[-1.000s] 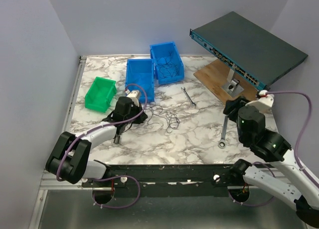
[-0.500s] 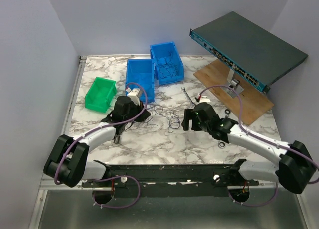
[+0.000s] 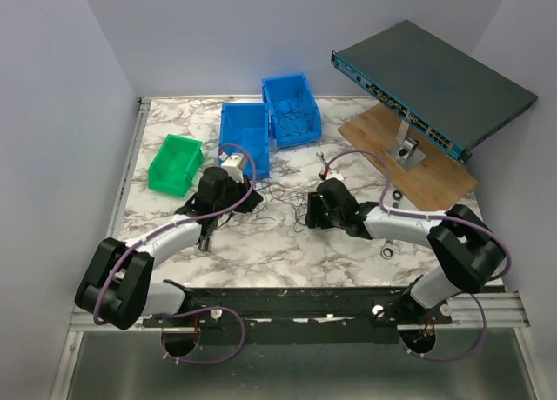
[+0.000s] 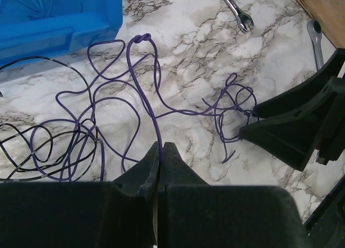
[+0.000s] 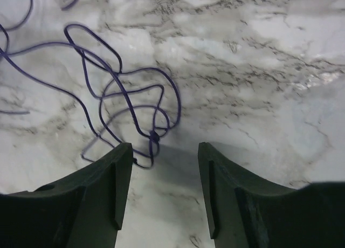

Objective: Untangle the cables

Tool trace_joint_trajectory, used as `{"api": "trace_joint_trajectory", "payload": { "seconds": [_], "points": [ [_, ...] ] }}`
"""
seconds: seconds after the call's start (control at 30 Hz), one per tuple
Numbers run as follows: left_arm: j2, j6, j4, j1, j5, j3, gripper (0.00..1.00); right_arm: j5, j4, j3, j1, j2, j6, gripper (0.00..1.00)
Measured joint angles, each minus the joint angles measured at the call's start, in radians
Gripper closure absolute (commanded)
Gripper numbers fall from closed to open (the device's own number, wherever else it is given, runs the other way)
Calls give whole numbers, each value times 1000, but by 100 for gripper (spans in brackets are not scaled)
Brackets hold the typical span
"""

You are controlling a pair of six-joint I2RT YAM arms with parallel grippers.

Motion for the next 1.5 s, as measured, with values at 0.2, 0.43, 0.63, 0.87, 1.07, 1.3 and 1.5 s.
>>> {"api": "trace_joint_trajectory", "payload": {
  "seconds": [0.2,0.43,0.63,0.87,1.07,1.3,1.5],
  "points": [
    [-17,0,0,0,-5,-11,100,130,18,39,8,67,43,99],
    [-147,-16,0,0,-122,-87,100,368,-97,-19,-49,-34,170,99],
    [-290,-65,-8,6,-293,-161,100,475,-159,-153,-238,-338,321,99],
    [-423,-150,-30,34,-488,-233,100,583,-278,-205,-317,-619,463,99],
    [-467,-202,-72,37,-597,-245,100,727,-477,-182,-321,-774,601,99],
    [-486,-235,-111,43,-655,-245,100,822,-574,-132,-321,-949,615,99],
    [-484,-255,-141,43,-679,-245,100,911,-657,-21,-321,-999,604,99]
  ]
}}
